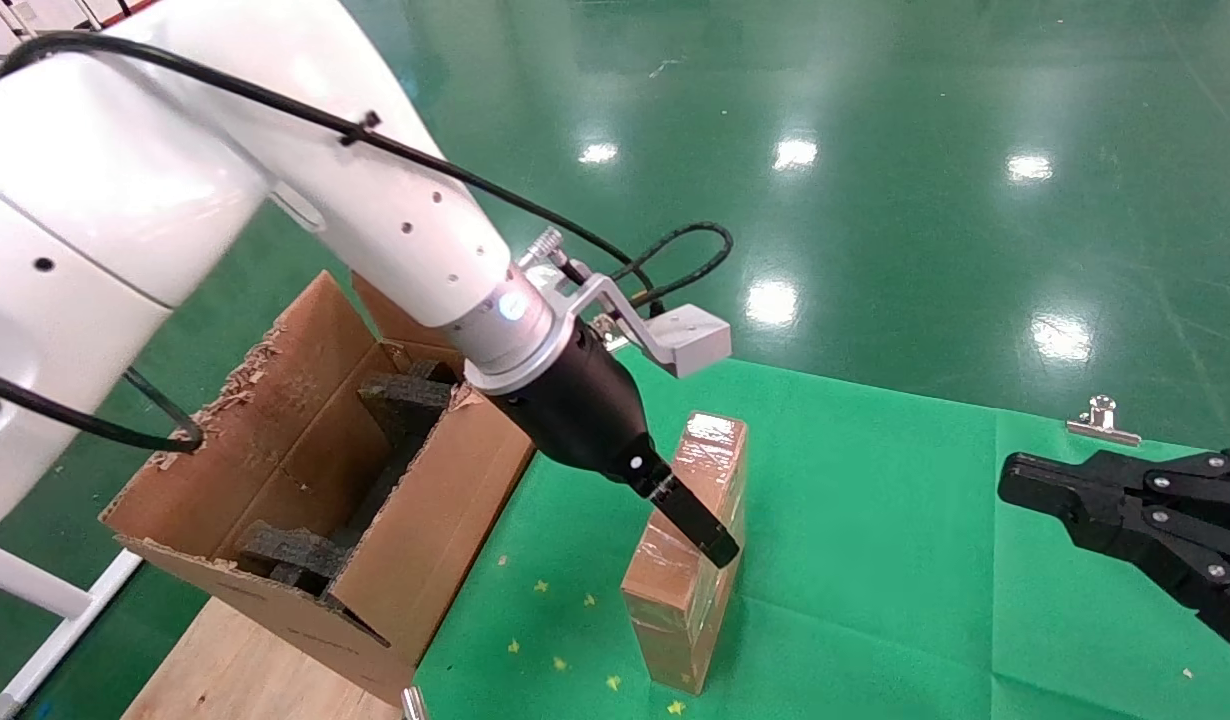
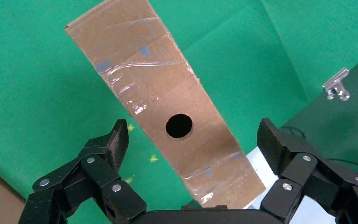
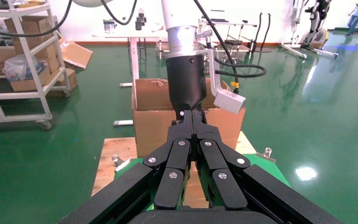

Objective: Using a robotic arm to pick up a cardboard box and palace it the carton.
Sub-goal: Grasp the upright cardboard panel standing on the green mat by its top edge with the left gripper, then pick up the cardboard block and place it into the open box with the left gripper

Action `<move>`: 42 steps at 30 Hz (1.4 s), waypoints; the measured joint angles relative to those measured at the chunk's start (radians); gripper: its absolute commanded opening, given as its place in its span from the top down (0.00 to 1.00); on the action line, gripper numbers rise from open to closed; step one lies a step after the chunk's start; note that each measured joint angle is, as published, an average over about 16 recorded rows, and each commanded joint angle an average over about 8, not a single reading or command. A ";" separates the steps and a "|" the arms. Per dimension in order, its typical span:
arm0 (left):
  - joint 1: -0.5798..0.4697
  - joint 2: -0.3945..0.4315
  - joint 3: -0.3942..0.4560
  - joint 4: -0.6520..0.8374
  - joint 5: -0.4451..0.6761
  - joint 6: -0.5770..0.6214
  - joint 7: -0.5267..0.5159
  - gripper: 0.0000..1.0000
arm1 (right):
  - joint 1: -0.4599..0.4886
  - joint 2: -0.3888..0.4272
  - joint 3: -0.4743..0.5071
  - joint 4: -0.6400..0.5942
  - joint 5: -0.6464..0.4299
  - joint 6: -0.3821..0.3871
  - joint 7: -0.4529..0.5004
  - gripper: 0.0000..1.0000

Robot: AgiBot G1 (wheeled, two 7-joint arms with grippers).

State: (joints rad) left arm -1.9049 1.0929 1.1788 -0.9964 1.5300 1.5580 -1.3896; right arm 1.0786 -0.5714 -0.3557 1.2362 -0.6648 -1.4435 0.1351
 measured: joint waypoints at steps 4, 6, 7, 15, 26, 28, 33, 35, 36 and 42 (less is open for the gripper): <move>-0.003 0.017 0.017 -0.002 0.010 -0.004 -0.015 0.20 | 0.000 0.000 0.000 0.000 0.000 0.000 0.000 0.00; -0.004 0.024 0.024 -0.002 0.014 -0.006 -0.022 0.45 | 0.000 0.000 0.000 0.000 0.000 0.000 0.000 0.00; -0.004 0.027 0.028 -0.003 0.016 -0.006 -0.024 0.58 | 0.000 0.000 0.000 0.000 0.000 0.000 0.000 0.00; -0.005 0.041 0.041 -0.004 0.024 -0.009 -0.036 1.00 | 0.000 0.000 0.000 0.000 0.000 0.000 0.000 0.00; -0.005 0.039 0.038 -0.004 0.024 -0.009 -0.035 1.00 | 0.000 0.000 0.000 0.000 0.000 0.000 0.000 0.00; -0.004 0.038 0.038 -0.004 0.024 -0.009 -0.035 1.00 | 0.000 0.000 0.000 0.000 0.000 0.000 0.000 0.00; -0.004 0.037 0.036 -0.004 0.023 -0.009 -0.034 1.00 | 0.000 0.000 0.000 0.000 0.000 0.000 0.000 0.00; -0.004 0.037 0.036 -0.005 0.023 -0.009 -0.034 1.00 | 0.000 0.000 0.000 0.000 0.000 0.000 0.000 0.00; -0.004 0.036 0.036 -0.005 0.023 -0.009 -0.034 1.00 | 0.000 0.000 0.000 0.000 0.000 0.000 0.000 0.00; -0.004 0.036 0.035 -0.005 0.022 -0.009 -0.033 1.00 | 0.000 0.000 0.000 0.000 0.000 0.000 0.000 0.00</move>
State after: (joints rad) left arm -1.9088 1.1284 1.2137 -1.0014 1.5518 1.5492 -1.4225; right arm 1.0784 -0.5713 -0.3556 1.2360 -0.6646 -1.4432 0.1350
